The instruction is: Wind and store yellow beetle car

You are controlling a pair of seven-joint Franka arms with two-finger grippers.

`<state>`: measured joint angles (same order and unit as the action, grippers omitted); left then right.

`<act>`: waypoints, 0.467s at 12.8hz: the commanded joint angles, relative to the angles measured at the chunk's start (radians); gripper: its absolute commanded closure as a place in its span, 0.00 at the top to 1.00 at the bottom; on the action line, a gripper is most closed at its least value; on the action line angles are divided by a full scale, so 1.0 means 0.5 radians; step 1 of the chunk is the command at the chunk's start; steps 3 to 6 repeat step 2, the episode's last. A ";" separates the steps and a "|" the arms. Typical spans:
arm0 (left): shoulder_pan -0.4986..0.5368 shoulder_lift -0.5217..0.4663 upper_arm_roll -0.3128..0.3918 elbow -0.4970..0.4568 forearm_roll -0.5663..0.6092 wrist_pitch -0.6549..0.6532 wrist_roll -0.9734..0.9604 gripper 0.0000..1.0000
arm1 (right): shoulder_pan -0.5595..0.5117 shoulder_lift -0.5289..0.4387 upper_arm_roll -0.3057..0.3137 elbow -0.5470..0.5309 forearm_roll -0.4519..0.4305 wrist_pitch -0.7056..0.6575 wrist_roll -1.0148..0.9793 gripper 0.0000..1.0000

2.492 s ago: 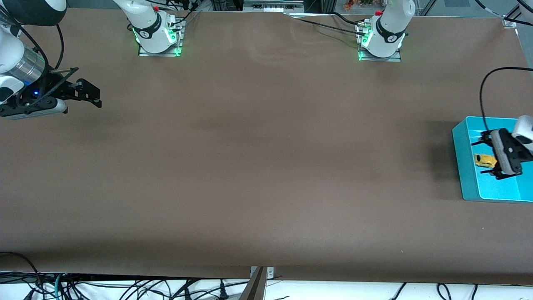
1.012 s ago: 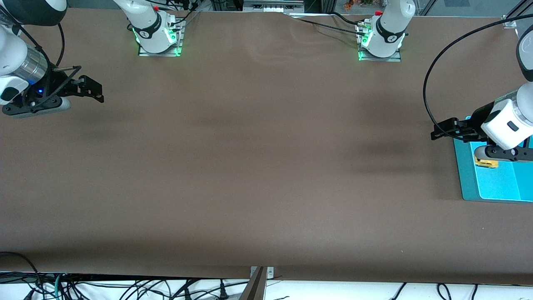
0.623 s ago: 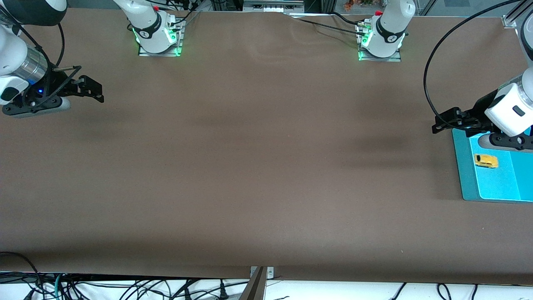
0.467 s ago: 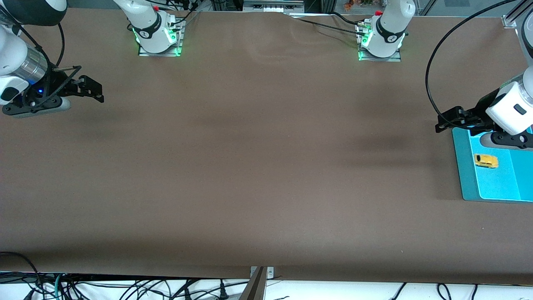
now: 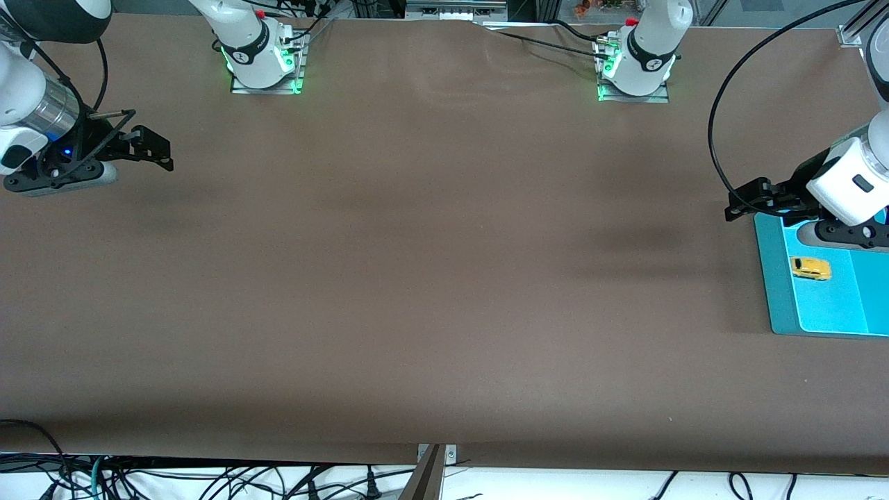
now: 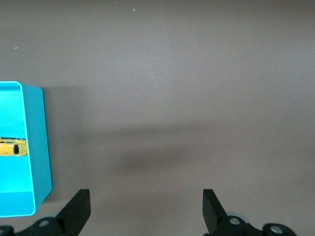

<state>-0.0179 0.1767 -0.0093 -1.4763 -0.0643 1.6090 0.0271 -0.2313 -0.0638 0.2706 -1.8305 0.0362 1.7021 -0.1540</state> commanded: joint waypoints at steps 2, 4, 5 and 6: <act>0.005 -0.019 -0.009 -0.014 0.064 -0.015 0.010 1.00 | 0.015 -0.017 -0.010 0.007 -0.002 -0.033 0.007 1.00; 0.005 -0.019 -0.009 -0.014 0.064 -0.015 0.010 1.00 | 0.015 -0.017 -0.010 0.007 -0.002 -0.033 0.007 1.00; 0.005 -0.019 -0.009 -0.014 0.064 -0.015 0.010 1.00 | 0.015 -0.017 -0.010 0.007 -0.002 -0.033 0.007 1.00; 0.005 -0.019 -0.009 -0.014 0.064 -0.015 0.010 1.00 | 0.015 -0.017 -0.010 0.007 -0.002 -0.033 0.007 1.00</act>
